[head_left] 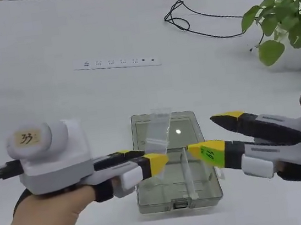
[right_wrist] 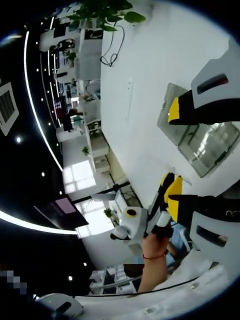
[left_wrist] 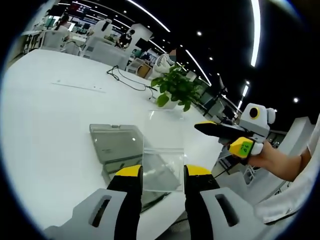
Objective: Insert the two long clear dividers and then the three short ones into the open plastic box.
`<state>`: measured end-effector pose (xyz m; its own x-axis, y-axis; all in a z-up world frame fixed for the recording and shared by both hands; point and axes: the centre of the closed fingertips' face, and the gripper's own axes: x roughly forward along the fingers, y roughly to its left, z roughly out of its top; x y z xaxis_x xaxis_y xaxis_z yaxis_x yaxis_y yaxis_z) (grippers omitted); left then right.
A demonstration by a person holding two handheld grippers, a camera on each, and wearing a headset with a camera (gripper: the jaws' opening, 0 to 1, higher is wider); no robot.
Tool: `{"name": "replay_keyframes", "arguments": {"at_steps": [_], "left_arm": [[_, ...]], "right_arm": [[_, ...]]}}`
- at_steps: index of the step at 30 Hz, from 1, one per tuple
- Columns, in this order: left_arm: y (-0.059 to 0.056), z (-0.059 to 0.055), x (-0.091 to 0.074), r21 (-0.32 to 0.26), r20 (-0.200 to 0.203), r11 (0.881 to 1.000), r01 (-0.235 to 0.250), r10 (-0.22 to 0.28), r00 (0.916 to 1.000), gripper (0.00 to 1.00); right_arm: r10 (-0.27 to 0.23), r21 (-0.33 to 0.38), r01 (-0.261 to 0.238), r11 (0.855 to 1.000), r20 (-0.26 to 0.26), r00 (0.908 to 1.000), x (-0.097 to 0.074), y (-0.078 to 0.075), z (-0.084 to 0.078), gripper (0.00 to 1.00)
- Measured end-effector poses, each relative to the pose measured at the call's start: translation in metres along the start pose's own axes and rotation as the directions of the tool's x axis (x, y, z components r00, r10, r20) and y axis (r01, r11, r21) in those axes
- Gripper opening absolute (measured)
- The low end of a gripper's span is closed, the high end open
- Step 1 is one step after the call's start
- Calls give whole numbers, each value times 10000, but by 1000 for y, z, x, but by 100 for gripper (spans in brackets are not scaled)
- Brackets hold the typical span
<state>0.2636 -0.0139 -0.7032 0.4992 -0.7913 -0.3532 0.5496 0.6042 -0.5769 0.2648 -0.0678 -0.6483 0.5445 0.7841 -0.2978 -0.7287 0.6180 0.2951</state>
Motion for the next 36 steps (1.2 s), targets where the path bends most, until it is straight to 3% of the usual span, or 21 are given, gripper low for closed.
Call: {"name": "replay_keyframes", "arguments": {"at_steps": [6,10,20,23,24,25,26,28,31,36], "left_arm": [[-6,-2,6,241,-67,9997,70,-68,10000,31],[-9,1,6,415,-52,9991,102,-100,9999,31],[-10,3,7,900,-154,9959,127,-114,9998,31],[-11,3,7,945,-166,9954,161,-146,9998,31],[-8,3,7,1147,-213,9934,53,-29,9998,20],[0,3,5,1530,-274,9878,-283,328,9991,13],[-3,4,5,1513,-156,9885,-90,114,9998,12],[-9,4,4,862,-86,9960,225,-218,9997,21],[-11,2,6,1385,-235,9901,229,-198,9995,22],[-14,0,7,1296,-279,9909,360,-327,9991,26]], "right_arm": [[-254,516,263,9983,-191,9995,17,6,-7,39],[-407,1375,449,9895,-337,9986,25,7,-13,31],[-676,2327,811,9692,-653,9956,36,4,-23,21],[-665,2872,881,9538,-840,9942,37,5,-29,8],[-1017,3178,1194,9406,-716,9922,36,1,-28,7],[-873,3685,1048,9237,-638,9941,36,5,-26,7],[-873,3341,1054,9366,-689,9938,36,3,-26,7],[-1092,3270,1257,9366,-683,9917,35,1,-26,6],[-1047,3360,1237,9337,-741,9917,36,1,-27,6],[-1061,3368,1268,9330,-793,9912,36,0,-25,6]]}}
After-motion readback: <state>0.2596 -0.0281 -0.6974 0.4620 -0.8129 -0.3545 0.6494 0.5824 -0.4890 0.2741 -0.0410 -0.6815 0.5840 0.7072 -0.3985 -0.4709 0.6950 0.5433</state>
